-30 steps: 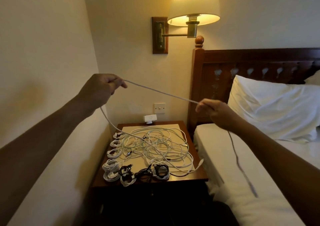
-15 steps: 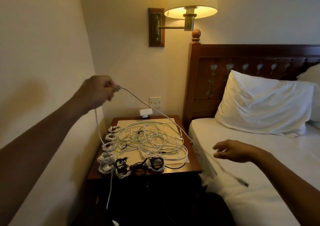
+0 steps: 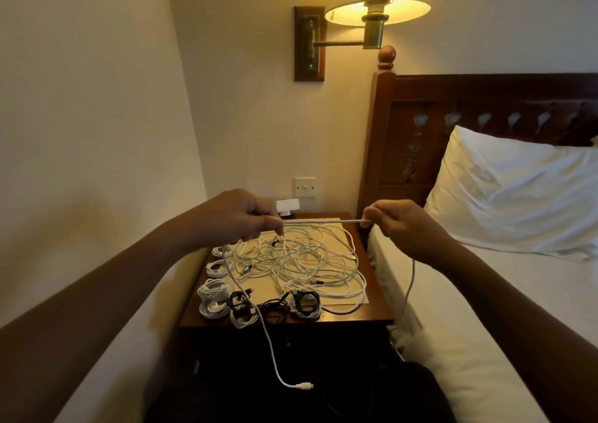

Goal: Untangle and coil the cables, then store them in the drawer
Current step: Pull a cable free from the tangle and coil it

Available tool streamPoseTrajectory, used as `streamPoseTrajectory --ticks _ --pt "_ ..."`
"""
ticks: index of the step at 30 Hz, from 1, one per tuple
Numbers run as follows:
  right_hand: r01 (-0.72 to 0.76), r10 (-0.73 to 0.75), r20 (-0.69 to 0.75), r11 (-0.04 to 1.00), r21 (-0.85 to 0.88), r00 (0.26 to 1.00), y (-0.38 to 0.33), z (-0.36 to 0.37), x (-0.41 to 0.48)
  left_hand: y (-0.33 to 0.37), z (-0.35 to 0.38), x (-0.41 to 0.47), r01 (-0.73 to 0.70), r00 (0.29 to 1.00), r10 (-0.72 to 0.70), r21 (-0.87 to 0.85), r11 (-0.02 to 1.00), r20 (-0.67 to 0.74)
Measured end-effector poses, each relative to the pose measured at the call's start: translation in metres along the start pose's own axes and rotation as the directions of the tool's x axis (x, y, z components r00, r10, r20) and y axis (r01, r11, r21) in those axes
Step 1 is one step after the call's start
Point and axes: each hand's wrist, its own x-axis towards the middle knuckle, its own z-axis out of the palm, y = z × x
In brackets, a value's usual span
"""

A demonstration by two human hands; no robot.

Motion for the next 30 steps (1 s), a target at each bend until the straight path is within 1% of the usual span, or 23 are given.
streamPoseTrajectory --ticks 2,3,5,6,7,8,10,13,14,15,16,17,19,20,22,23,25,27,28,29,30 --pt "-0.071 0.07 -0.037 0.997 -0.024 0.997 0.025 -0.005 -0.007 -0.015 -0.004 -0.006 0.043 0.998 -0.045 -0.041 0.998 -0.037" --pt "-0.129 0.129 -0.03 0.992 -0.011 0.991 0.038 -0.008 -0.011 -0.023 -0.006 -0.008 0.067 0.996 -0.072 -0.082 0.994 -0.057" --pt "-0.262 0.26 0.075 0.965 0.012 0.963 0.058 -0.014 -0.02 -0.036 -0.008 -0.01 0.102 0.989 -0.115 -0.143 0.985 -0.091" --pt "-0.31 0.308 0.151 0.951 -0.011 0.939 0.063 -0.013 -0.023 -0.038 -0.005 -0.01 0.11 0.987 -0.126 -0.158 0.981 -0.099" --pt "-0.326 0.325 0.218 0.945 -0.035 0.92 0.063 -0.011 -0.025 -0.036 0.0 -0.008 0.104 0.988 -0.121 -0.162 0.981 -0.1" --pt "-0.314 0.313 0.272 0.949 -0.039 0.91 0.056 -0.006 -0.024 -0.031 0.008 -0.004 0.081 0.991 -0.096 -0.149 0.985 -0.095" --pt "-0.278 0.247 0.336 0.959 0.047 0.909 0.025 0.01 -0.021 -0.014 0.027 0.008 0.008 0.996 -0.014 -0.071 0.997 -0.082" --pt "-0.159 0.073 0.377 0.966 0.203 0.923 -0.023 0.034 -0.011 0.01 0.046 0.027 -0.086 0.987 0.099 0.104 0.991 -0.126" --pt "-0.127 0.027 0.369 0.96 0.249 0.929 -0.031 0.039 -0.01 0.014 0.047 0.03 -0.089 0.983 0.113 0.158 0.983 -0.146" --pt "-0.105 0.005 0.329 0.952 0.287 0.944 -0.038 0.04 -0.009 0.014 0.044 0.032 -0.079 0.981 0.11 0.193 0.978 -0.157" --pt "-0.091 0.012 0.26 0.951 0.297 0.966 -0.037 0.037 -0.007 0.01 0.038 0.032 -0.059 0.984 0.093 0.209 0.976 -0.155" --pt "-0.092 0.04 0.186 0.954 0.284 0.982 -0.034 0.031 -0.006 0.004 0.03 0.029 -0.038 0.986 0.071 0.217 0.975 -0.148" --pt "-0.127 0.111 0.076 0.958 0.257 0.991 -0.017 0.014 -0.006 -0.015 0.011 0.02 0.016 0.989 0.019 0.232 0.973 -0.148" --pt "-0.149 0.142 0.046 0.957 0.249 0.989 -0.005 0.004 -0.008 -0.025 0.002 0.013 0.046 0.987 -0.009 0.227 0.973 -0.16" --pt "-0.208 0.206 0.033 0.956 0.206 0.978 0.021 -0.01 -0.013 -0.042 -0.011 0.0 0.106 0.978 -0.072 0.171 0.98 -0.195" --pt "-0.231 0.227 0.044 0.962 0.143 0.973 0.031 -0.012 -0.016 -0.045 -0.014 -0.003 0.135 0.972 -0.102 0.148 0.98 -0.212" --pt "-0.249 0.255 0.113 0.966 -0.065 0.96 0.043 -0.009 -0.019 -0.047 -0.011 -0.004 0.145 0.958 -0.096 0.166 0.976 -0.272" --pt "-0.233 0.3 0.264 0.938 -0.256 0.917 0.044 0.001 -0.02 -0.043 -0.005 -0.001 0.13 0.946 -0.071 0.169 0.977 -0.316" --pt "-0.224 0.321 0.326 0.927 -0.3 0.889 0.039 0.006 -0.021 -0.038 0.0 0.0 0.116 0.948 -0.066 0.146 0.982 -0.311" --pt "-0.219 0.318 0.367 0.933 -0.286 0.874 0.032 0.011 -0.022 -0.032 0.005 0.002 0.097 0.955 -0.059 0.118 0.988 -0.291" --pt "-0.208 0.287 0.388 0.95 -0.234 0.876 0.021 0.018 -0.022 -0.024 0.011 0.005 0.076 0.964 -0.048 0.097 0.992 -0.262"
